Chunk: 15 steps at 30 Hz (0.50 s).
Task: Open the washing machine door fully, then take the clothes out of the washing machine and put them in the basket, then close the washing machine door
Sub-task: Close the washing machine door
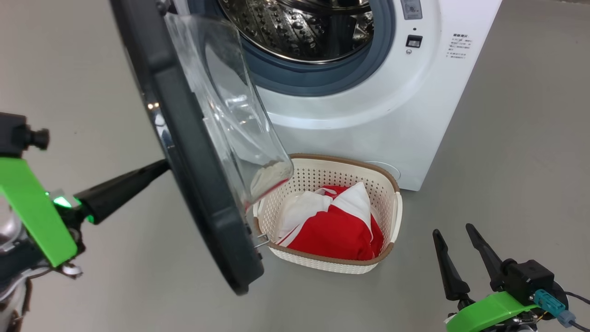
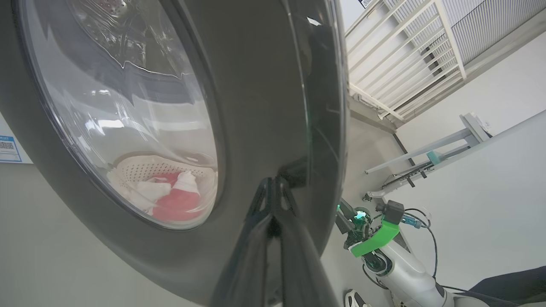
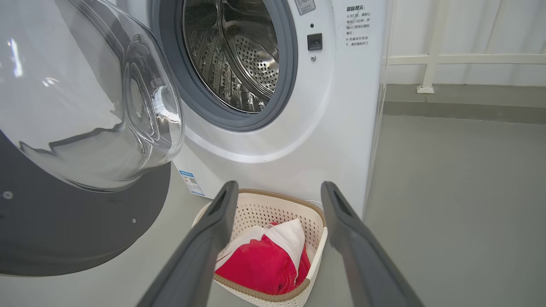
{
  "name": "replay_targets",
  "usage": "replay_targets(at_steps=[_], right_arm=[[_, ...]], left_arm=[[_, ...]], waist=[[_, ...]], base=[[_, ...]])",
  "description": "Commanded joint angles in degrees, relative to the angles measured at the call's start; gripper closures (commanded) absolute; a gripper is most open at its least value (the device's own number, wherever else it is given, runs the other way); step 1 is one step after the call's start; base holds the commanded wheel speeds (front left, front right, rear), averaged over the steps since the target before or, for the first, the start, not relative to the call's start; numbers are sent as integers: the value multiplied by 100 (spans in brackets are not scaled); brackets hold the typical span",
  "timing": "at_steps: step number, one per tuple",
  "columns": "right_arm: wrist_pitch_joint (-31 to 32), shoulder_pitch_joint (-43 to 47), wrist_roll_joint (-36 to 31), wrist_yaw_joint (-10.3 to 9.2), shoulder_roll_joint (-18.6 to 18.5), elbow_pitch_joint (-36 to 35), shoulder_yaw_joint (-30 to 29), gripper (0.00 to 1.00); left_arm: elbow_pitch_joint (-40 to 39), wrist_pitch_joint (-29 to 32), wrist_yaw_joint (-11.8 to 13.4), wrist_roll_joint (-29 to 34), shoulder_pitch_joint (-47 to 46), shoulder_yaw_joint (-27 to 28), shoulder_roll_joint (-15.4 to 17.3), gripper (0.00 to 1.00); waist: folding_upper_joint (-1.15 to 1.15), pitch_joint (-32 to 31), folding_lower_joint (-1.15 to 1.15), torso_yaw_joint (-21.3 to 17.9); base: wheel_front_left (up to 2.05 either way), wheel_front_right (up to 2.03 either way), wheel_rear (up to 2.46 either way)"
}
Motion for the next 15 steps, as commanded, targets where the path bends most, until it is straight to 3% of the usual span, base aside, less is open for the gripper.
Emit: replay_targets(at_steps=[1, 15], right_arm=[[-38, 13, 59, 35, 2, -155, 131, 0], [-38, 59, 73, 35, 2, -158, 102, 0]], left_arm=[[-181, -73, -41, 33, -287, 210, 204, 100], [68, -822, -41, 236, -16, 4, 300, 100]], waist=[[0, 3, 0, -7], [0, -87, 0, 49]], base=[[0, 0, 0], [0, 0, 0]])
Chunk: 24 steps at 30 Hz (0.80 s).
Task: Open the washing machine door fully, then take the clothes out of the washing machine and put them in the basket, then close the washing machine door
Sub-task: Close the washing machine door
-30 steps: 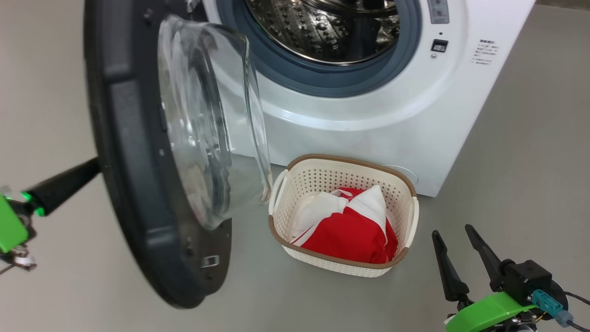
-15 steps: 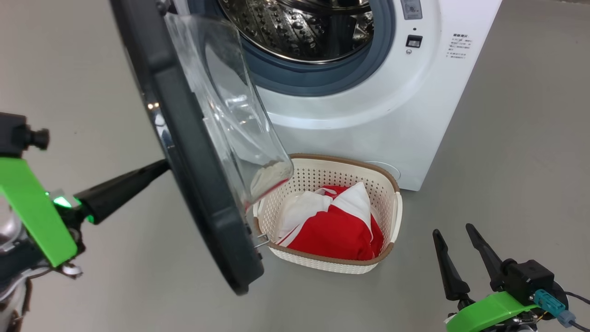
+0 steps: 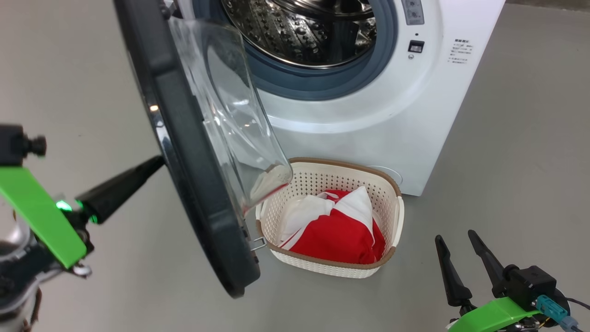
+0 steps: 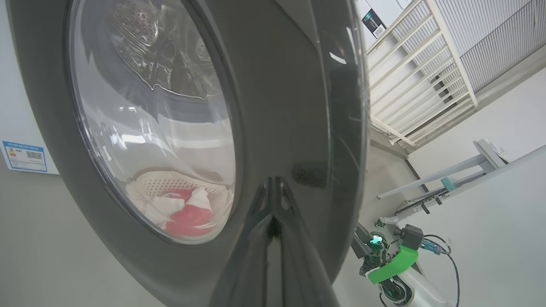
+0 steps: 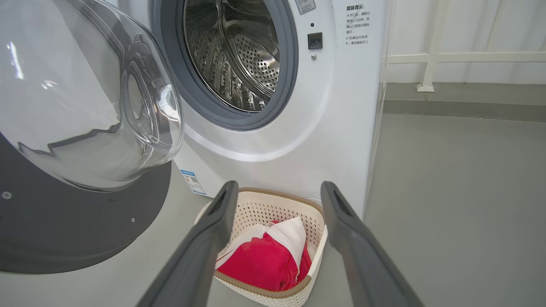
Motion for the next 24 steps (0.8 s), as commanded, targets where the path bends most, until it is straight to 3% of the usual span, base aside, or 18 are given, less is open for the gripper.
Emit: replay_targets(at_steps=[1, 3, 6, 7, 11, 13, 14, 15, 24], right_arm=[[-38, -39, 18, 35, -1, -140, 141, 0], [-38, -29, 25, 35, 0, -131, 144, 0], [-38, -8, 34, 35, 0, -120, 151, 0], [-38, -8, 34, 35, 0, -120, 151, 0], [-38, 20, 39, 35, 0, -113, 157, 0], [-38, 33, 38, 35, 0, -113, 159, 0], [-38, 41, 37, 35, 0, -115, 161, 0], [-38, 64, 37, 35, 0, -114, 171, 0], [-38, 105, 33, 35, 0, -119, 180, 0]], left_arm=[[-47, -130, -40, 12, 41, 242, 304, 100], [5, -277, -40, 13, 160, 215, 300, 100], [112, -541, -40, 21, 336, 206, 281, 81], [112, -541, -40, 21, 336, 206, 281, 81], [305, -937, -40, -3, 589, 267, 249, 58], [417, -1132, -40, 6, 713, 279, 231, 53], [468, -1229, -40, 17, 775, 277, 219, 36], [585, -1425, -40, 40, 907, 273, 202, 1], [1033, -2224, -40, -7, 1441, 186, 36, 0]], waist=[[0, -28, 0, 31], [0, -57, 0, 59], [0, -107, 0, 93], [0, -107, 0, 93], [0, -163, 0, 120], [0, -183, 0, 129], [0, -193, 0, 132], [0, -222, 0, 139], [0, -232, 0, 171]], base=[[0, 0, 0], [0, 0, 0], [0, 0, 0], [0, 0, 0], [0, 0, 0], [0, 0, 0], [0, 0, 0], [0, 0, 0], [0, 0, 0]])
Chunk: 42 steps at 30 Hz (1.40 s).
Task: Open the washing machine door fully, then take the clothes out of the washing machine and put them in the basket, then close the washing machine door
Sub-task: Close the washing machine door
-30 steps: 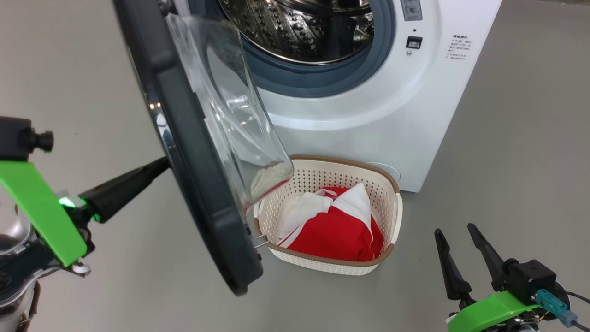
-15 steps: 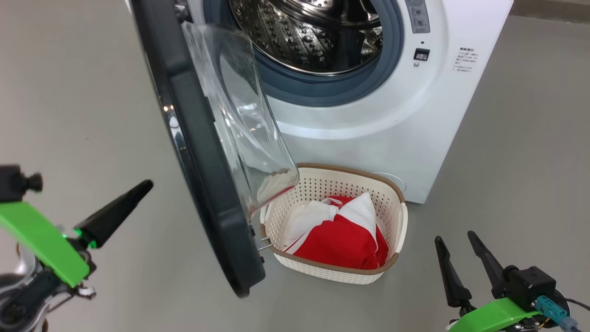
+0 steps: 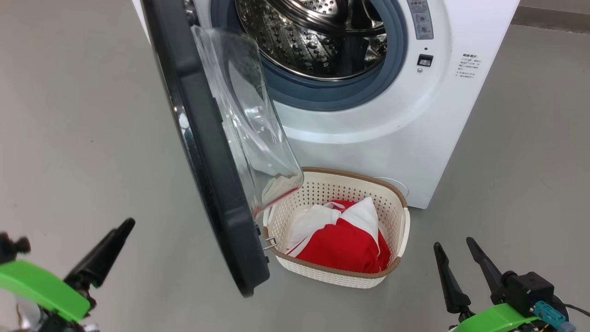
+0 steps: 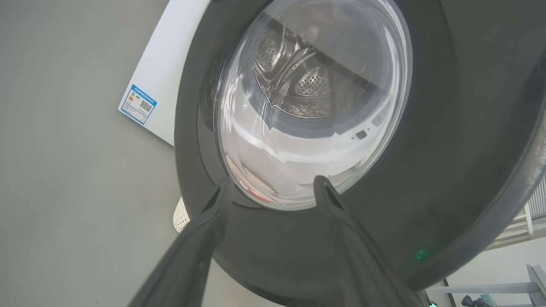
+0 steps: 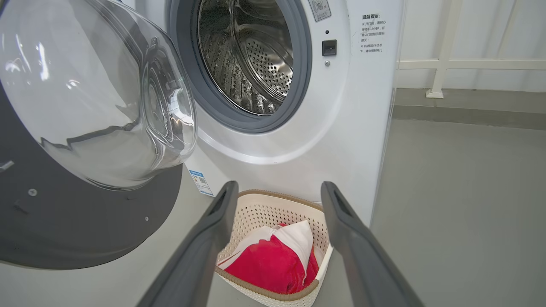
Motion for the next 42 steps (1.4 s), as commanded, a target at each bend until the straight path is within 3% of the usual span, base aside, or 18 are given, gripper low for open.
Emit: replay_targets(at_steps=[1, 16, 29, 34, 42], right_arm=[[-38, -20, 9, 35, -18, -134, 151, 0], [-38, -6, 36, 35, -18, -70, 204, 0], [-38, -14, 36, 35, -18, -40, 216, 0], [-38, 11, 52, 35, -18, -40, 207, 0], [-38, 32, 60, 35, -18, -63, 191, 0]], left_arm=[[-50, -88, -38, -35, -94, 254, 186, 0], [476, -1158, -38, -71, 565, -100, -299, 0], [1123, -2381, -38, 645, 442, -704, -467, 0], [1356, -2516, -38, 1223, 397, -630, -532, 0], [1160, -2522, -38, 3179, 556, 436, -1060, 0]], waist=[[0, -2, 0, 4], [0, -24, 0, -17], [0, -66, 0, -71], [0, -111, 0, -99], [0, -117, 0, -108]], base=[[0, 0, 0], [0, 0, 0], [0, 0, 0], [0, 0, 0], [0, 0, 0]])
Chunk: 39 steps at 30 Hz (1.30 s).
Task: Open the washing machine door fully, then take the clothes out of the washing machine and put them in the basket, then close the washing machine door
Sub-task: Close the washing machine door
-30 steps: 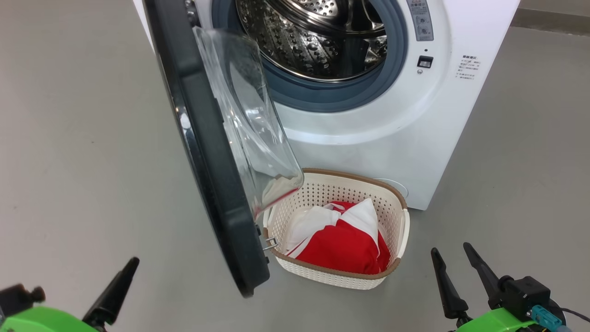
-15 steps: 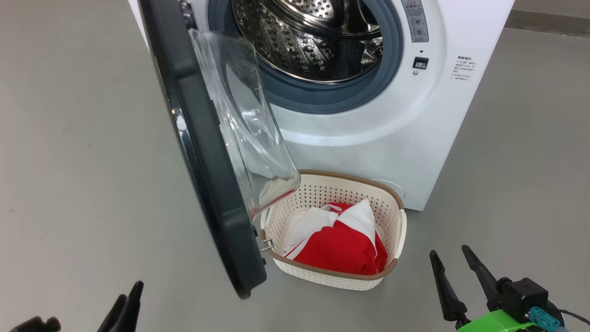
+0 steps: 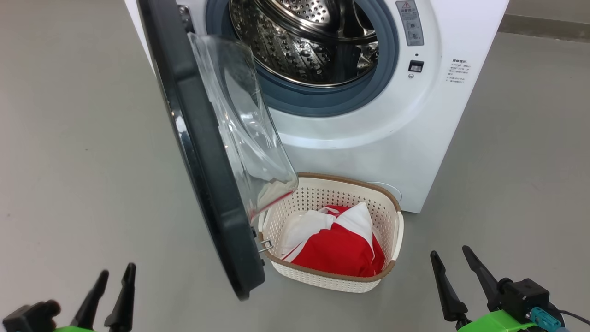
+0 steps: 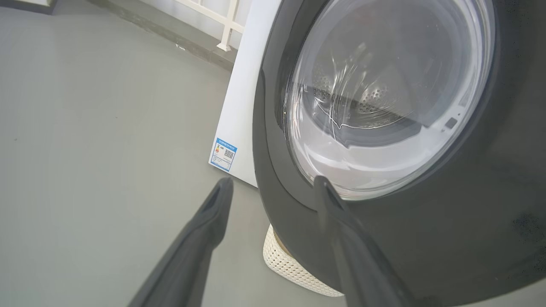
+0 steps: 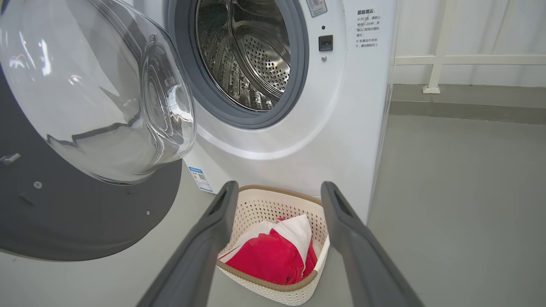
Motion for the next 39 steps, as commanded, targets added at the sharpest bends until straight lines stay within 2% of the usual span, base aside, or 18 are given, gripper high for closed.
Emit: replay_targets(at_steps=[1, 7, 12, 17, 31, 32, 33, 35, 36, 39], right_arm=[[-38, -70, 0, 35, -24, -143, 105, 0], [-38, -93, -11, 35, -24, -160, 68, 0], [-38, -98, -15, 35, -24, -161, 55, 0], [-38, -83, -11, 35, -23, -157, 57, 0], [-38, -112, -22, 35, -23, -179, 27, 0], [-38, -115, -21, 35, -23, -180, 28, 0], [-38, -118, -19, 35, -23, -182, 28, 0], [-38, -123, -18, 35, -23, -186, 28, 0], [-38, -125, -18, 35, -23, -187, 30, 0], [-38, -140, -13, 35, -23, -186, 36, 0]], left_arm=[[-183, -69, -35, 429, -113, 344, 117, 0], [-659, -69, -35, 2222, 110, 1024, -381, 0], [-831, -69, -35, 2939, 299, 1220, -730, 0], [-760, -69, -35, 3058, 404, 1337, -894, 0], [-798, -70, -35, 2979, 299, 1383, -930, 0], [-810, -70, -35, 2919, 286, 1389, -934, 3], [-838, -70, -35, 2862, 267, 1398, -932, 36], [-973, -70, -35, 2785, 216, 1440, -915, 85], [-1047, -70, -35, 2749, 197, 1445, -903, 100], [-1264, -70, -35, 2630, 137, 1400, -853, 100]], waist=[[0, 10, 0, -4], [0, 27, 0, -25], [0, 19, 0, -50], [0, 3, 0, -80], [0, 72, 0, -90], [0, 77, 0, -92], [0, 84, 0, -94], [0, 97, 0, -97], [0, 102, 0, -99], [0, 129, 0, -111]], base=[[0, 0, 0], [0, 0, 0], [0, 0, 0], [0, 0, 0], [0, 0, 0], [0, 0, 0], [0, 0, 0], [0, 0, 0], [0, 0, 0], [0, 0, 0]])
